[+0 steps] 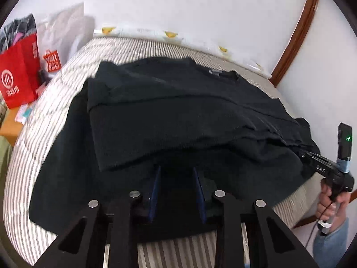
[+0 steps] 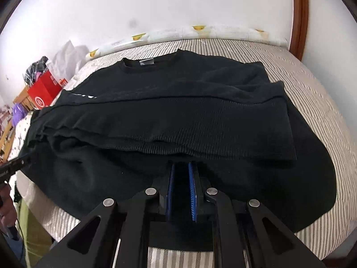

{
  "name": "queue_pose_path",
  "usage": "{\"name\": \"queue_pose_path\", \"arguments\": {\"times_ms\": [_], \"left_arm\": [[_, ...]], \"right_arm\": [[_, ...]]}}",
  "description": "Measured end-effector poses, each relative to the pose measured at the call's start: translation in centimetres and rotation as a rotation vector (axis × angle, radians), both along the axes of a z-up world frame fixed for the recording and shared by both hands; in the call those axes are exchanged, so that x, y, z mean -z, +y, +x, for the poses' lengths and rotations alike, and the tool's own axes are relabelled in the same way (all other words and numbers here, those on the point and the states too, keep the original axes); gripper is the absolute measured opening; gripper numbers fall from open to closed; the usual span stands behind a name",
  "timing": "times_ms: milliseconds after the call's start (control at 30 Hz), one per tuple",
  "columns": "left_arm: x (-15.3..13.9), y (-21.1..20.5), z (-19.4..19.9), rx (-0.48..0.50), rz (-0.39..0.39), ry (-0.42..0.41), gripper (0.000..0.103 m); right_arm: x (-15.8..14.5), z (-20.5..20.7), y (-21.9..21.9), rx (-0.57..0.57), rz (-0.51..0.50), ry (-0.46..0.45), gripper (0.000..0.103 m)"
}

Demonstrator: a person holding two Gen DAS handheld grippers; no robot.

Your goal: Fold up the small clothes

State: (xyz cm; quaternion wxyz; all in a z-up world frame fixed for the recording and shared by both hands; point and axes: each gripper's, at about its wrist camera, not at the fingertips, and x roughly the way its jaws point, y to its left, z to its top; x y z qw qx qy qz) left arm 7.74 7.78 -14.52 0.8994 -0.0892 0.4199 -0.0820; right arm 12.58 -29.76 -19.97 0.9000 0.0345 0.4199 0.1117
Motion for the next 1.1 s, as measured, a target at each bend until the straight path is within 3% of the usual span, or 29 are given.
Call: {"name": "queue_pose_path", "arguments": {"times_ms": [233, 667, 900, 1033, 1100], "left_arm": [[-0.6, -1.3, 2.8, 0.008, 0.109, -0.038, 0.024], [-1.9, 1.7, 11.6, -0.053, 0.009, -0.021, 0.024], [-2.3, 3.3, 15.1, -0.073, 0.004, 0.012, 0.024], [-2.7, 3.9, 15.0, -0.067, 0.036, 0.009, 0.024], [-2.7, 4.1, 15.0, -0.066, 0.053, 0.015, 0.024]], "right_arm": [[-0.3, 2.9, 0.2, 0.04, 0.012, -0.006, 0.009], [-2.4, 10.9, -1.1, 0.101, 0.068, 0.02, 0.006], [-2.0, 15.4, -0.8, 0.058, 0.023, 0.093, 0.001], [-3.4, 15.7, -0.7, -0.019, -0.024, 0.098, 0.001], [-4.2, 15.3, -0.5, -0.054, -0.093, 0.091, 0.001]]}}
